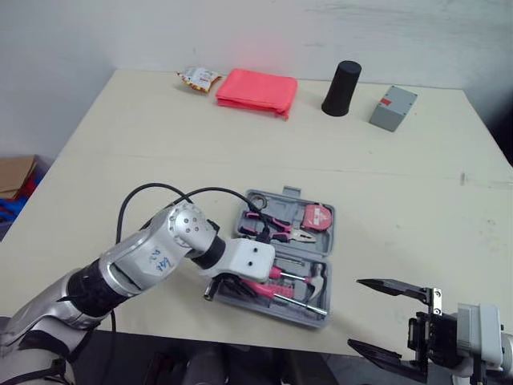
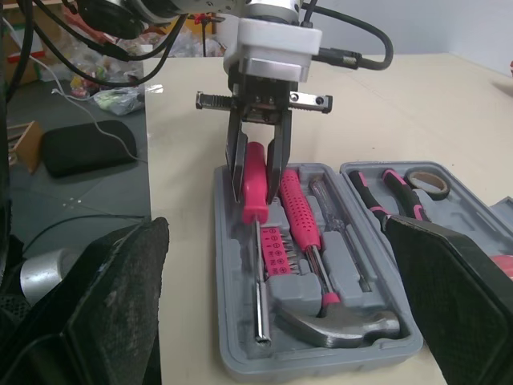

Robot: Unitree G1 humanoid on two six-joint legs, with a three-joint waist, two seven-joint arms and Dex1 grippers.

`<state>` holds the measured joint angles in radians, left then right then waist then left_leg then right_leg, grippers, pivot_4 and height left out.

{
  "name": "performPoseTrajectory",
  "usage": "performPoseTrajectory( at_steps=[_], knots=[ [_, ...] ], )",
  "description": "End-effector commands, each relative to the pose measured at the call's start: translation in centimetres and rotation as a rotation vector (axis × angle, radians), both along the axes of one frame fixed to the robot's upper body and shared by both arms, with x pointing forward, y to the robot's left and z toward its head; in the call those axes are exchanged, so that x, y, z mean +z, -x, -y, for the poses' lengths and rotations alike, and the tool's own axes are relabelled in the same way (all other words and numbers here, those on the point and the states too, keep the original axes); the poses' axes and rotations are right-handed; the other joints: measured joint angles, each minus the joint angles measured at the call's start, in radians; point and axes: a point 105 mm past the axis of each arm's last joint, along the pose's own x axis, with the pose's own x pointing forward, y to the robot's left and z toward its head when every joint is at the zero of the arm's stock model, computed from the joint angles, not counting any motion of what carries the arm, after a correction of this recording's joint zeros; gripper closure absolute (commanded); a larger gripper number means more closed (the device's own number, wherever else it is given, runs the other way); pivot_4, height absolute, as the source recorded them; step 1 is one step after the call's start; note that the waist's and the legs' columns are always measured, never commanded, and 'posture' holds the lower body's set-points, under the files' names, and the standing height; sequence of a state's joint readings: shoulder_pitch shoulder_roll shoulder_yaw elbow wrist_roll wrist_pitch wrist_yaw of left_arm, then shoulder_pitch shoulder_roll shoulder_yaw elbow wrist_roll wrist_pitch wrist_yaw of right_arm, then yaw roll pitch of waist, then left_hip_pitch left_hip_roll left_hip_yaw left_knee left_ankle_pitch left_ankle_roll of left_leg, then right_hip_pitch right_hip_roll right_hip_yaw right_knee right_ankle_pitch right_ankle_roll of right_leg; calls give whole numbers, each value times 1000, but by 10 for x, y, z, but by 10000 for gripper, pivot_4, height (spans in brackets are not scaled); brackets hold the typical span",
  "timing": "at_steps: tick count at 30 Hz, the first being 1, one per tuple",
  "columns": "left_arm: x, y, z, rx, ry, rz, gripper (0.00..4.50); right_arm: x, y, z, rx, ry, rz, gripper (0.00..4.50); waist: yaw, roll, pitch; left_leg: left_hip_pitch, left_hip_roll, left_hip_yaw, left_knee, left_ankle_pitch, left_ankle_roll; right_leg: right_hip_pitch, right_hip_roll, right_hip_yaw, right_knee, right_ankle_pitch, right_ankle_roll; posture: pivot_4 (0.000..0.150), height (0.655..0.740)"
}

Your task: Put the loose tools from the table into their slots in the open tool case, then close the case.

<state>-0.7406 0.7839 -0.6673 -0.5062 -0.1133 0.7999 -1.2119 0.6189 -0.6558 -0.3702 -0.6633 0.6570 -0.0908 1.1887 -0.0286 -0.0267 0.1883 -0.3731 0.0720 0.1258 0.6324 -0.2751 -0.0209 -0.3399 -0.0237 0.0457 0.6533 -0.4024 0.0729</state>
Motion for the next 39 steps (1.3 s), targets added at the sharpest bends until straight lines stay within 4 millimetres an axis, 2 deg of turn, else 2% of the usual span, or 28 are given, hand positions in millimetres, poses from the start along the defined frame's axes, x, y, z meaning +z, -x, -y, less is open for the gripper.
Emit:
performPoseTrajectory(
  at_steps=[1, 7, 20, 23, 24, 25, 27, 31, 34, 37, 39],
  knots=[
    [3, 3, 4, 1, -6, 29, 39709, 9, 5, -1, -11, 1, 44, 0, 0, 0, 0, 0, 0, 0, 0, 0, 0, 0, 0, 0, 0, 0, 0, 1500, 7400],
    [-4, 5, -6, 29, -50, 5, 39709, 8, 8, -1, -21, 1, 40, 0, 1, 0, 0, 1, -1, 0, 0, 1, 1, 1, -1, 0, 2, 0, 0, 1500, 7400],
    [-14, 12, -3, 36, -54, -50, 39709, 13, 1, -2, -36, -1, 57, 0, 1, 0, 0, 2, -1, 0, 0, 1, 1, 2, -2, 0, 2, 0, 0, 1500, 7400],
    [-8, 11, 3, 32, -3, -42, 24838, 20, -4, -7, -36, -1, 65, 0, 2, 0, 0, 2, -2, 0, 0, 1, 2, 2, -2, 0, 2, 0, 0, 1500, 7400],
    [-7, 10, 5, 30, 12, -37, 22245, 22, -5, -8, -37, -1, 65, 0, 1, 0, 0, 2, -2, -1, 0, 1, 2, 2, -2, 0, 2, 0, 0, 1500, 7400],
    [-1, 9, 9, 20, 49, -33, 16680, 23, -6, -10, -36, 0, 66, 0, 2, 0, 0, 2, -2, 0, 1, 1, 1, 2, -2, 0, 2, 0, 0, 1500, 7400],
    [9, 7, 13, 2, 104, -25, 8791, 25, -8, -12, -35, 1, 66, 0, 2, 0, 0, 2, -2, -1, 1, 1, 2, 2, -2, 0, 3, 0, 0, 1500, 7400],
    [22, 12, 14, -54, 201, -43, 8791, 29, -13, -16, -31, -6, 74, 0, 2, -1, 0, 1, -2, -1, 1, 1, 1, 1, -2, -1, 3, 0, 0, 1500, 7400],
    [31, 9, 18, -89, 365, 6, 8791, 29, -16, -17, -38, -9, 69, 0, -1, 0, 0, 2, -2, -1, 1, 1, 1, 1, -2, 0, 3, 0, 0, 1500, 7400],
    [30, 4, 11, -68, 481, 12, 17013, 26, -17, -16, -49, -6, 57, 0, 0, 0, 0, 1, -1, -1, 1, 1, 1, 1, -1, -1, 4, 0, 0, 1500, 7400],
    [18, 0, 1, -29, 471, 16, 26553, 23, -16, -14, -60, -5, 53, 0, -1, 0, 0, 1, -1, -1, 1, 1, 1, 1, -1, -1, 4, 0, 0, 1500, 7400]
  ],
)
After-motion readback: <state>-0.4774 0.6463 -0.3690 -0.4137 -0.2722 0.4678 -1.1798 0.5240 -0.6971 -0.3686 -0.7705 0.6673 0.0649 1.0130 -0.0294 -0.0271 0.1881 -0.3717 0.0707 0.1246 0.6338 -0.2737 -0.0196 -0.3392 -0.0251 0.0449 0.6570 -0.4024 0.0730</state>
